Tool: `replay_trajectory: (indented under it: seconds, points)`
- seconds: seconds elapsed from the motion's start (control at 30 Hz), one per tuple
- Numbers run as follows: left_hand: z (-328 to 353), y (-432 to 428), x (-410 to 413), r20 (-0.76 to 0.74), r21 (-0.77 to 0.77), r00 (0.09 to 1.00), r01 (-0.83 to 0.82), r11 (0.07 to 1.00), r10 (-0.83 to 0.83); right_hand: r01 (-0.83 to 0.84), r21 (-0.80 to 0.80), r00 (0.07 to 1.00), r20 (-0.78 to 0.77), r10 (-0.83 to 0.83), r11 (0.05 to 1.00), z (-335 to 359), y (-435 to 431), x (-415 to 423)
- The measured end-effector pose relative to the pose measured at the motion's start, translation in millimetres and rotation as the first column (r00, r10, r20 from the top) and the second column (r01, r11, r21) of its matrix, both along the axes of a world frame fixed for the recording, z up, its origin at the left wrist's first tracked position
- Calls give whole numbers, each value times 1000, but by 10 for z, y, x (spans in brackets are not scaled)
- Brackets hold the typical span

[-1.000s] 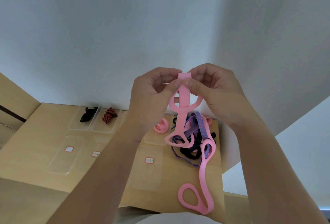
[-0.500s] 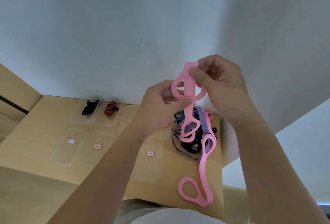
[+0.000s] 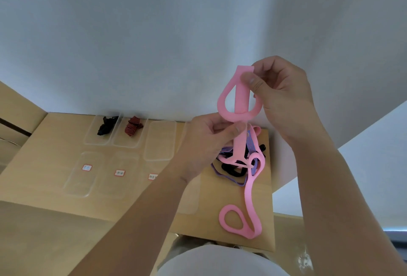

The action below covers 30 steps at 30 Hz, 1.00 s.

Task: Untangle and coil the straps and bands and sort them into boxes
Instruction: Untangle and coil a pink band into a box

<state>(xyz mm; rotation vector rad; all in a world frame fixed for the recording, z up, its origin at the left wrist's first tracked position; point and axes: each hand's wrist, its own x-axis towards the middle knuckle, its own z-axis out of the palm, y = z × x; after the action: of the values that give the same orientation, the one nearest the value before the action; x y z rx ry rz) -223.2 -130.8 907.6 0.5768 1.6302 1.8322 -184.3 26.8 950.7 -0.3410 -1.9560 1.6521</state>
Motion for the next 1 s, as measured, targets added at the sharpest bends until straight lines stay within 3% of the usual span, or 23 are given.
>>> replay_trajectory:
  seconds: [0.27,0.53,0.87,1.0]
  points:
    - [5,83,-26,129,12,991,14,1000,-15,-44,50,999,-12,45,998,10,94,82]
    - [-11,4,-18,96,64,987,121,991,-127,-88,96,995,-35,92,991,41,107,109]
    - [36,94,-32,27,7,997,74,997,-74,-65,121,996,-56,72,991,125,161,172]
    - [83,123,-43,63,12,996,56,998,-56,-79,152,993,-78,92,985,182,159,244]
